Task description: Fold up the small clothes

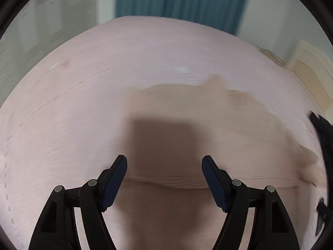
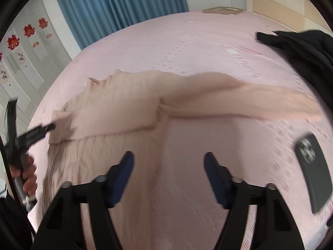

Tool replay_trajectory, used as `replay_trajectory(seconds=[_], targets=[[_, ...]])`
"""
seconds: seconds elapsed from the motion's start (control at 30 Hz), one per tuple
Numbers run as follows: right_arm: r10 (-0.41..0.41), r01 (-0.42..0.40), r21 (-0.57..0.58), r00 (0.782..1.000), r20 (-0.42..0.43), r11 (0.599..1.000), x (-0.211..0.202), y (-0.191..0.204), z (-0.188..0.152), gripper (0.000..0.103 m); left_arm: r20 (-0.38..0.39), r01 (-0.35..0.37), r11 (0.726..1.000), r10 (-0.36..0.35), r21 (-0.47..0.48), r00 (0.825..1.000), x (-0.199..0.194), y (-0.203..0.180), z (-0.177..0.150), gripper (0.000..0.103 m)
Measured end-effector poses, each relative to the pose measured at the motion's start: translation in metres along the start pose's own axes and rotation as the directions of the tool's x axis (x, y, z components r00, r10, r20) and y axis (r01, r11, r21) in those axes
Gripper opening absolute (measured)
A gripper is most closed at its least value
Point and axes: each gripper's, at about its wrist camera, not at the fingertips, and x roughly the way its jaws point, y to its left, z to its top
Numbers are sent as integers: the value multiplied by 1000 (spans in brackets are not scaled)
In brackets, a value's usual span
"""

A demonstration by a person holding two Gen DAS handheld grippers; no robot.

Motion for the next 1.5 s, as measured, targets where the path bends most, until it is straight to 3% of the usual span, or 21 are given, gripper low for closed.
replay_trajectory(seconds=[0.1,0.2,0.3,0.43,0.53,0.57,0.63,0.7,0.8,0.97,1.07,1.13,1.2,1.27,1.3,1.5], targets=[[-6,6,-29,1000,10,1000,28,16,17,52,-27,-27,999,26,-36,999,12,37,-15,73],[-3,3,-24,1000,24,1000,52,24,32,52,1,7,1000,-7,-4,1000,17,52,-26,76],[-22,23,-25,1000,18,999,74,27,44,52,17,28,997,-29,79,999,22,38,-31,90],[-73,73,-61,997,-1,995,103,35,55,50,21,42,989,-45,139,999,28,32,-33,98],[-137,136,-113,991,1,984,117,42,57,33,27,72,990,-75,120,997,28,33,-31,97],[-134,136,-150,991,19,979,116,47,58,7,28,82,990,-86,113,996,30,34,-29,97],[-132,139,-219,990,44,966,114,58,60,7,34,92,990,-97,106,995,29,35,-29,97],[-99,127,-229,986,131,965,99,60,65,6,40,95,990,-99,106,994,25,35,-30,96],[-78,103,-171,986,147,980,92,50,79,6,83,133,989,-138,65,987,14,41,-25,96],[-142,145,-147,989,30,978,126,36,73,8,161,191,981,-184,-30,970,-2,45,0,96],[-154,160,-168,987,46,973,116,38,68,18,138,152,988,-152,6,979,11,26,12,96],[-141,143,-157,990,24,977,103,30,69,19,108,89,996,-92,31,990,24,11,15,95],[-154,158,-149,987,37,976,88,22,67,29,79,70,996,-74,53,994,35,2,8,94],[-184,189,-114,981,56,975,70,2,59,45,32,10,996,-13,93,999,50,-6,-5,95],[-202,206,-81,978,58,975,59,-15,54,49,26,5,995,-8,102,1000,50,-7,-6,96],[-287,283,90,957,37,955,25,-102,34,56,32,-8,995,5,97,999,48,-7,-5,98]])
